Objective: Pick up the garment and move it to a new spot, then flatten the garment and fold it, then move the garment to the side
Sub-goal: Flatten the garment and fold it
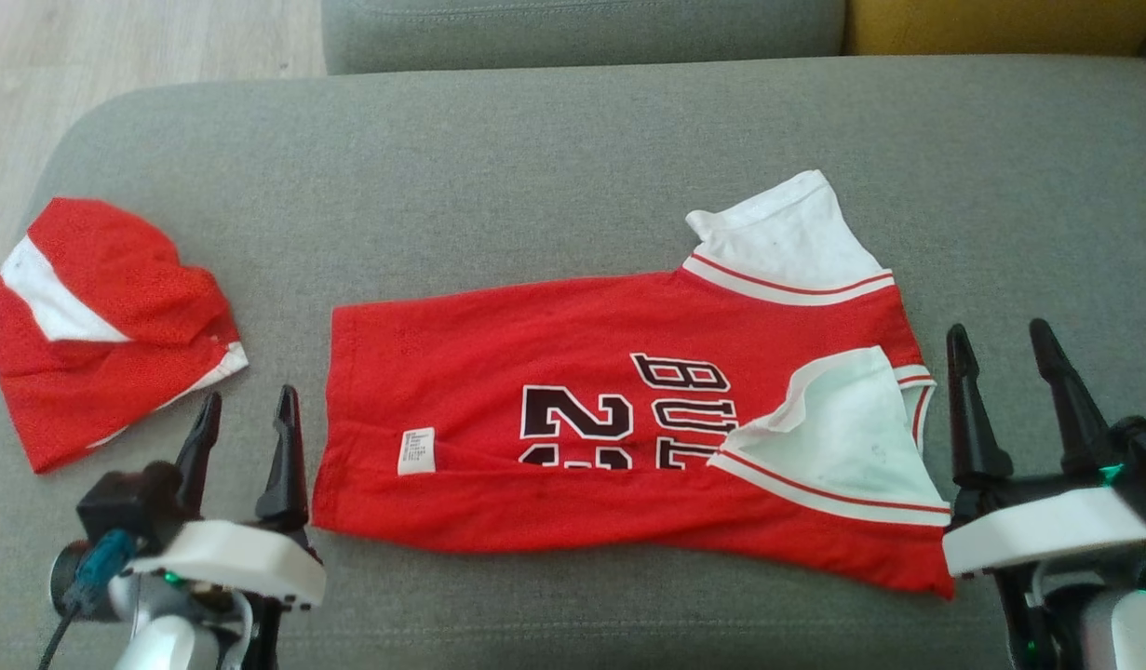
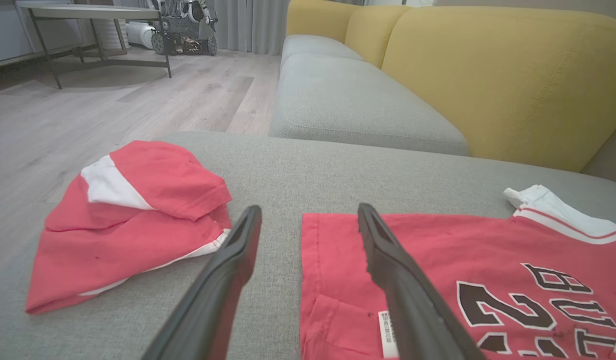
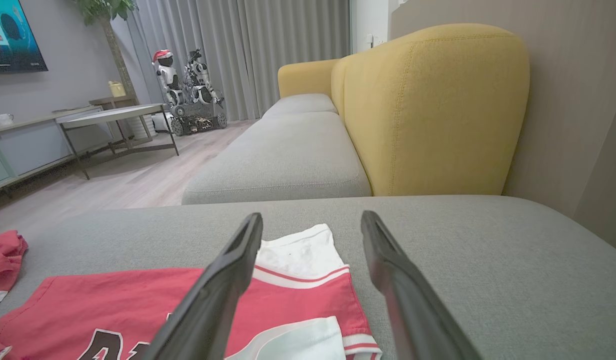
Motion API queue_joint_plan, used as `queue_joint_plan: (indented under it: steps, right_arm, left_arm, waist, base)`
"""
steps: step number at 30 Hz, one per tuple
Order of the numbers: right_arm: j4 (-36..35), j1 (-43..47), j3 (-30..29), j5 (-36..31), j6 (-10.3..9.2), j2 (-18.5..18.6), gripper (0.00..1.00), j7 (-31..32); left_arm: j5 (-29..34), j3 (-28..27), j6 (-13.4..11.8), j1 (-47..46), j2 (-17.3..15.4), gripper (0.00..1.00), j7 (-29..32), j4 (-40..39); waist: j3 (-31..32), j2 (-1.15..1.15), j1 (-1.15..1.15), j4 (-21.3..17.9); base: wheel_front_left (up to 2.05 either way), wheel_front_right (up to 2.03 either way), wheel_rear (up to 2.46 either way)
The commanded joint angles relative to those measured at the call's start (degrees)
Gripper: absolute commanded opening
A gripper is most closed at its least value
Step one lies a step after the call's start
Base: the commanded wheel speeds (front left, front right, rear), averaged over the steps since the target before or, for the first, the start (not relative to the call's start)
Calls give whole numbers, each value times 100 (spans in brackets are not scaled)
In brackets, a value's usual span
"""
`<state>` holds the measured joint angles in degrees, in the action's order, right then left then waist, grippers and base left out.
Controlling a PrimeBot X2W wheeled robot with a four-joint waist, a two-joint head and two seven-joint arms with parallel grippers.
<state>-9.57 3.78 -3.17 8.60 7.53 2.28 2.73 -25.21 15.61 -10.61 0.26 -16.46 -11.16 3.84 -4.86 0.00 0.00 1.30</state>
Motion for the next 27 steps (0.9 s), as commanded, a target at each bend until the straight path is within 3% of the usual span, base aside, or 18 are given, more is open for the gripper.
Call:
queue_joint_plan:
  steps: [1, 10, 17, 27]
  right_arm:
    - [-252, -153, 137, 45, -4, 60, 100, 18]
    - [-334, -383, 117, 140, -4, 60, 100, 47]
    - [-222, -623, 242, 189, -4, 60, 100, 40]
    - [47, -788, 274, 315, -4, 60, 100, -60]
  left_arm:
    - [42, -223, 13, -397, -95, 100, -13, -160]
    - [-139, -12, 501, -1681, 44, 100, 193, 560]
    - [-460, 77, 980, -2879, 235, 100, 571, 2308]
    - [-840, 122, 1583, -3660, 285, 100, 844, 4262]
  waist:
    - [-28, 0, 0, -7]
    - [-558, 0, 0, -48]
    - [-1013, 0, 0, -169]
    - [-1326, 0, 0, -278]
  base:
    - [0, 0, 0]
    - [0, 0, 0]
    - [0, 0, 0]
    - [0, 0, 0]
